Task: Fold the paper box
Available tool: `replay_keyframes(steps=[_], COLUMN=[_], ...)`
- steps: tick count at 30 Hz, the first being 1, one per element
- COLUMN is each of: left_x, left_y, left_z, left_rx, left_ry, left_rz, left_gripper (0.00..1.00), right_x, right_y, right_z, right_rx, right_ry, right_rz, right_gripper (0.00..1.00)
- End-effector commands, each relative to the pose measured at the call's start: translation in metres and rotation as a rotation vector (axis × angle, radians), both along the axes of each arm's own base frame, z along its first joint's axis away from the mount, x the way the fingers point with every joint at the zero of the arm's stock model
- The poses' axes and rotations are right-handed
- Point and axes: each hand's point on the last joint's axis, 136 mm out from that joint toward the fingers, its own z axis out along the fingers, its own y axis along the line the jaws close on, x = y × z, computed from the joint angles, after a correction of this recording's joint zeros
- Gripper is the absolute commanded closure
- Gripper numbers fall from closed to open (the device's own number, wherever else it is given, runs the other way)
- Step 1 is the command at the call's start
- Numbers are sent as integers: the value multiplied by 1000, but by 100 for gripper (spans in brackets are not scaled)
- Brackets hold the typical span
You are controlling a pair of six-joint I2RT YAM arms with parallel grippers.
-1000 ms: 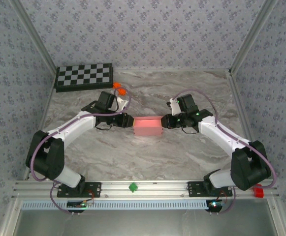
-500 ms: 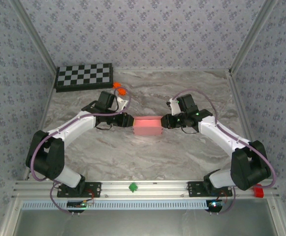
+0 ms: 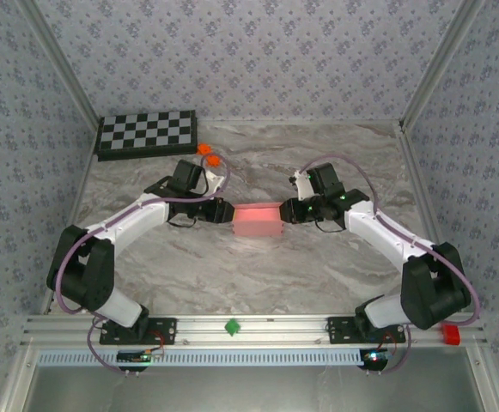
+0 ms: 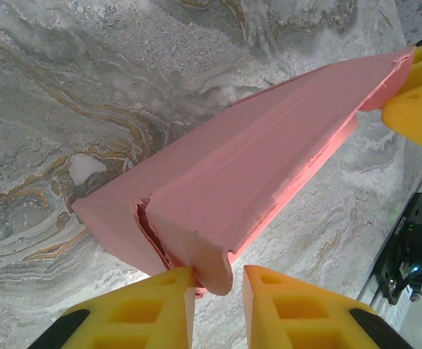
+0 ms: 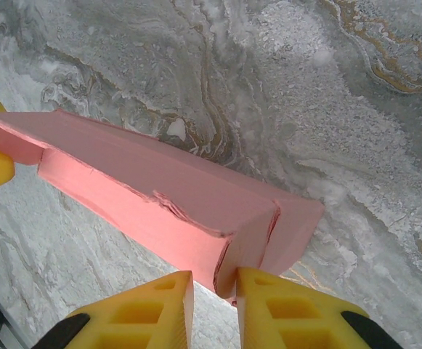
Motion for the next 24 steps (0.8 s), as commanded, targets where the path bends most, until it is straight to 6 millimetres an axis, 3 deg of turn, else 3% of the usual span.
replay_keyframes(steps=[1, 14, 24], left_x=[2, 4, 4], left_y=[-5, -2, 2], left_z=[7, 8, 6], left_rx=[-6, 11, 34], left_ry=[-15, -28, -36], left_rz=[-18, -6, 6], left_gripper=[76, 77, 78], right_x=[-1, 0, -2], right_y=[9, 9, -2], right_z=[7, 4, -11], right_rx=[23, 15, -49], right_ry=[9, 18, 41], right_rz=[21, 14, -9], right_gripper=[76, 76, 83])
